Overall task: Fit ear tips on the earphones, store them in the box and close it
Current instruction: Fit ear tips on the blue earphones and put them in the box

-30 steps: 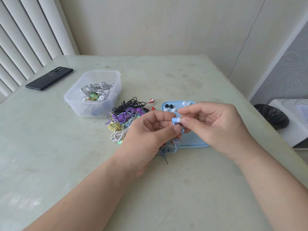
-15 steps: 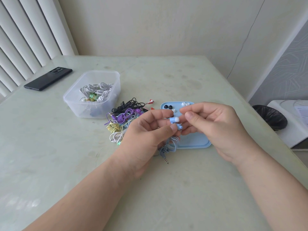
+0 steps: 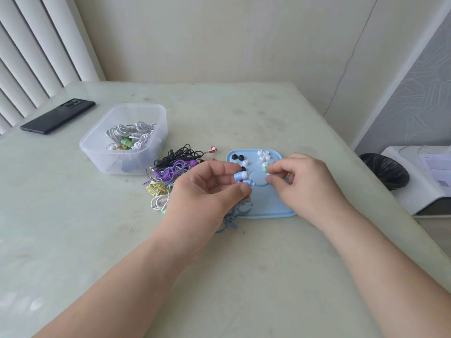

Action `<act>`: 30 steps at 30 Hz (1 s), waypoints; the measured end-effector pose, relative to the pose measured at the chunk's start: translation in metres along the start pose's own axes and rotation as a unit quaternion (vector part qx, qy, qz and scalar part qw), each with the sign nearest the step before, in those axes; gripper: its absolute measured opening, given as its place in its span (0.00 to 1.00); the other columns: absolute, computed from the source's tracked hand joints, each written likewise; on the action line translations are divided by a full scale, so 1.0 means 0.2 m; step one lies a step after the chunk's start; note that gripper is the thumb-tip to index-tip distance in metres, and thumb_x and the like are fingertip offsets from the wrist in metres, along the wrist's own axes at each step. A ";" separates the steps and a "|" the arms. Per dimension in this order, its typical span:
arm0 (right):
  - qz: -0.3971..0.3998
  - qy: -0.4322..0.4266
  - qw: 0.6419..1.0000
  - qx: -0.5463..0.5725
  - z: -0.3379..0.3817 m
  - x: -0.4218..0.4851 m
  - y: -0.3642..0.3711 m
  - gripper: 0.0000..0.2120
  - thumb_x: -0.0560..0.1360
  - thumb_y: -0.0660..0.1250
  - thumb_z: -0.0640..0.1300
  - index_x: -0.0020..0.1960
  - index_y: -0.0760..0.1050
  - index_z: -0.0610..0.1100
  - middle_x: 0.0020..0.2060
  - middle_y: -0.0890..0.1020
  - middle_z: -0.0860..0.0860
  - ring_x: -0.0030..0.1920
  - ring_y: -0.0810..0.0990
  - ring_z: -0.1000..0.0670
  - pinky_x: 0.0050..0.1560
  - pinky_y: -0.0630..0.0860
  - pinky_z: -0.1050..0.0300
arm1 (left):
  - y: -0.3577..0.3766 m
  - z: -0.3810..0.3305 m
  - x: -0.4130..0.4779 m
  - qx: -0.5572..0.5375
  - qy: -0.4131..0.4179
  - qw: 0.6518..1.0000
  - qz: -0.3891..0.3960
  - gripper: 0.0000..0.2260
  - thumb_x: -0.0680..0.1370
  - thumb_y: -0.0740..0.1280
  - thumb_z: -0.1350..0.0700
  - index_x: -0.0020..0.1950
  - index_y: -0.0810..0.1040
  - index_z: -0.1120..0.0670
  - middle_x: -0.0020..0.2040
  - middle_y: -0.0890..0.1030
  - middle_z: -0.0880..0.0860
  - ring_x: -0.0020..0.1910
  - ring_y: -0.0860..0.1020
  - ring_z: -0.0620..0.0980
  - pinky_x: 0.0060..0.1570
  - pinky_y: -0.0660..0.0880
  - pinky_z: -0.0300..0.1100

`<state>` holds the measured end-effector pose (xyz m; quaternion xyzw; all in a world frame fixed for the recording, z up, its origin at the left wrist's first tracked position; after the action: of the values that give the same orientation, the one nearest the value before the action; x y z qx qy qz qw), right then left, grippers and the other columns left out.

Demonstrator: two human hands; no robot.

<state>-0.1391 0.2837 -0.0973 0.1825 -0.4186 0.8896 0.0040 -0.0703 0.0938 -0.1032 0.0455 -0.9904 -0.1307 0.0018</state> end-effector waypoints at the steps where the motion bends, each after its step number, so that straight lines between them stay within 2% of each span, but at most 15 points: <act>1: -0.003 -0.002 1.000 -0.006 0.00 0.01 0.00 0.02 0.74 0.75 0.40 0.45 0.86 0.46 0.38 0.78 0.52 0.34 0.75 0.59 0.38 0.68 0.69 | 0.00 0.00 0.00 0.000 0.000 1.000 0.000 0.11 0.74 0.76 0.68 0.52 0.83 0.57 0.46 0.88 0.55 0.45 0.87 0.55 0.48 0.81 0.42; 4: -0.010 0.007 1.000 -0.006 -0.01 0.02 0.01 0.03 0.75 0.74 0.39 0.43 0.85 0.44 0.38 0.79 0.49 0.36 0.75 0.55 0.40 0.73 0.60 | 0.00 0.00 0.00 -0.002 0.001 1.000 -0.005 0.11 0.74 0.76 0.69 0.52 0.83 0.57 0.46 0.88 0.55 0.45 0.87 0.54 0.47 0.81 0.41; 8: -0.012 0.012 1.000 -0.006 -0.02 0.03 0.01 0.04 0.75 0.73 0.39 0.44 0.83 0.47 0.39 0.78 0.56 0.36 0.76 0.59 0.40 0.71 0.66 | 0.00 -0.01 -0.01 -0.014 0.000 1.000 -0.008 0.12 0.74 0.76 0.69 0.53 0.84 0.57 0.48 0.88 0.59 0.46 0.87 0.55 0.48 0.81 0.41; 11: -0.019 -0.010 1.000 -0.004 0.00 0.02 0.00 0.05 0.77 0.71 0.40 0.45 0.80 0.50 0.42 0.77 0.58 0.36 0.76 0.59 0.41 0.75 0.58 | 0.00 -0.02 -0.01 -0.025 -0.008 1.000 -0.014 0.13 0.73 0.76 0.69 0.54 0.84 0.56 0.49 0.87 0.59 0.47 0.87 0.56 0.47 0.81 0.41; 12: -0.035 -0.021 0.999 0.009 0.02 0.02 -0.02 0.05 0.78 0.70 0.40 0.46 0.79 0.50 0.43 0.78 0.58 0.36 0.76 0.58 0.41 0.75 0.57 | 0.00 -0.02 -0.01 -0.027 -0.009 0.999 -0.016 0.13 0.73 0.76 0.70 0.54 0.84 0.56 0.48 0.87 0.58 0.47 0.87 0.56 0.47 0.81 0.41; 14: -0.071 -0.002 0.994 0.082 0.05 0.00 -0.08 0.04 0.79 0.70 0.39 0.46 0.80 0.47 0.42 0.80 0.57 0.37 0.77 0.58 0.41 0.74 0.65 | 0.00 -0.02 0.00 -0.034 -0.011 0.999 -0.017 0.13 0.73 0.76 0.70 0.54 0.84 0.56 0.46 0.86 0.56 0.46 0.87 0.56 0.46 0.80 0.40; 15: -0.079 0.029 0.985 0.149 0.06 0.00 -0.10 0.04 0.79 0.70 0.39 0.47 0.80 0.47 0.40 0.82 0.56 0.36 0.79 0.59 0.40 0.73 0.67 | 0.00 -0.02 0.00 -0.038 -0.012 0.999 -0.016 0.13 0.73 0.75 0.70 0.54 0.84 0.56 0.46 0.86 0.55 0.46 0.87 0.56 0.46 0.80 0.40; 17: -0.067 0.089 0.948 0.300 0.07 -0.01 -0.12 0.04 0.79 0.70 0.37 0.48 0.81 0.45 0.39 0.86 0.51 0.36 0.81 0.55 0.38 0.76 0.63 | 0.00 -0.02 0.00 -0.036 -0.010 0.999 -0.014 0.13 0.74 0.75 0.70 0.53 0.84 0.56 0.44 0.85 0.53 0.45 0.86 0.55 0.46 0.80 0.39; 20: 0.000 0.139 0.888 0.438 0.12 -0.05 -0.06 0.03 0.78 0.71 0.34 0.50 0.83 0.38 0.40 0.86 0.43 0.37 0.83 0.49 0.36 0.79 0.57 | 0.00 -0.02 0.00 -0.028 -0.011 0.999 -0.010 0.12 0.73 0.76 0.69 0.52 0.85 0.55 0.44 0.86 0.52 0.42 0.85 0.52 0.45 0.79 0.38; 25: 0.071 0.151 0.856 0.489 0.17 -0.09 0.03 0.05 0.76 0.72 0.36 0.50 0.85 0.38 0.42 0.87 0.41 0.42 0.84 0.45 0.41 0.80 0.55 | 0.00 -0.02 0.00 -0.025 -0.018 0.999 -0.016 0.08 0.74 0.76 0.67 0.50 0.87 0.56 0.44 0.88 0.55 0.41 0.85 0.49 0.43 0.80 0.37; 30: 0.085 0.141 0.858 0.486 0.17 -0.08 0.01 0.09 0.71 0.75 0.38 0.51 0.86 0.38 0.46 0.87 0.39 0.45 0.84 0.43 0.42 0.79 0.55 | 0.01 -0.03 -0.01 -0.019 -0.016 1.000 -0.001 0.07 0.76 0.75 0.65 0.52 0.86 0.59 0.47 0.89 0.57 0.44 0.87 0.49 0.45 0.80 0.36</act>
<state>-0.1127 0.2593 -0.0845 -0.0027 0.0577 0.9931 -0.1019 -0.0688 0.0936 -0.0981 0.0444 -0.9875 -0.1504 -0.0138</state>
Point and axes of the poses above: each hand's wrist, its own x-axis towards the middle knuckle, its own y-axis out of the palm, z = x × y, the point moved 5 cm from there along x, towards the middle knuckle
